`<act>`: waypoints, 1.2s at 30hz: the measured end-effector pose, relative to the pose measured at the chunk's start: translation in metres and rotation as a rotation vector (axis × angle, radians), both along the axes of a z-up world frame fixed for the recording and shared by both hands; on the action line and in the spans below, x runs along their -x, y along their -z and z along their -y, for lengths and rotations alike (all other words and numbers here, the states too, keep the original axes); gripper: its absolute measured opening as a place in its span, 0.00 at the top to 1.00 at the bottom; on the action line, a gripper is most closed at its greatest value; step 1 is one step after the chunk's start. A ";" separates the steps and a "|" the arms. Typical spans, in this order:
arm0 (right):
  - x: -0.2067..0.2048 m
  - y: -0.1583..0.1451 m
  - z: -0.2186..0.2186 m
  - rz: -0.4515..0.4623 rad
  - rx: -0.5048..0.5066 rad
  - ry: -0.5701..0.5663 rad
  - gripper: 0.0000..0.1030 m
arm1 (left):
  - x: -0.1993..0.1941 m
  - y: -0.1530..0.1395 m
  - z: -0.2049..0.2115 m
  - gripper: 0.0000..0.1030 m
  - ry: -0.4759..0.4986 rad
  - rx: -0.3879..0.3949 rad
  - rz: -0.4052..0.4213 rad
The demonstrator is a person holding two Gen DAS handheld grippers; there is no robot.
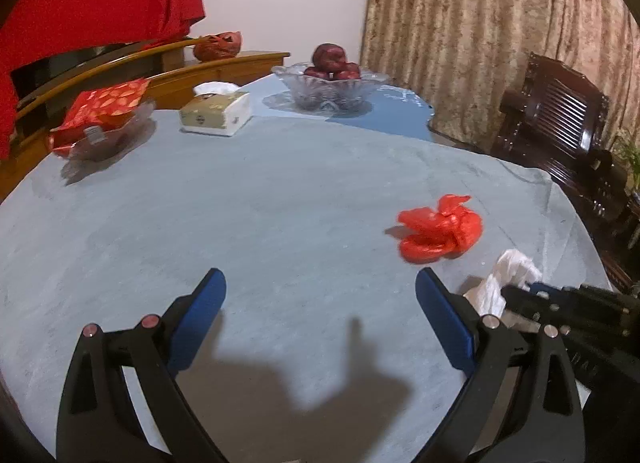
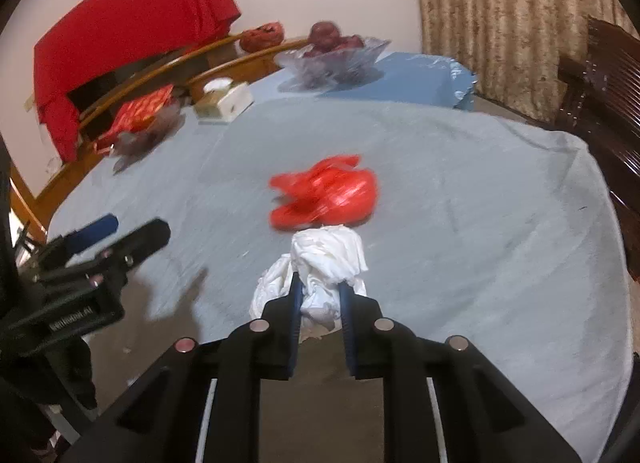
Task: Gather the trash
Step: 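Grasp the white tissue with the right tool while the left tool grasps the red plastic bag, then carry the red bag and white tissue over the trash bin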
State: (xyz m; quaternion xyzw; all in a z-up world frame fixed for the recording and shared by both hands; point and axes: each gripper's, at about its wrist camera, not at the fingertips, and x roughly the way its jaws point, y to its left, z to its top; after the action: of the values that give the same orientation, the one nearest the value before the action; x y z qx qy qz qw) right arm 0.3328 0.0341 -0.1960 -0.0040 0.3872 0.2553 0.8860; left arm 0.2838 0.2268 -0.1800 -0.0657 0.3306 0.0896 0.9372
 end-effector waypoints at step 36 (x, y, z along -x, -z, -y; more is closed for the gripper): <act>-0.056 -0.001 0.085 0.011 -0.008 0.177 0.83 | -0.110 0.032 0.097 0.66 0.224 0.046 -0.112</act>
State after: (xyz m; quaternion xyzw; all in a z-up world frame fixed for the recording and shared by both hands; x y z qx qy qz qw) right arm 0.3890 -0.0506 -0.1953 0.0325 0.3802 0.1776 0.9071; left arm 0.3934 0.1297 -0.2124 -0.0449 0.3895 -0.0198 0.9197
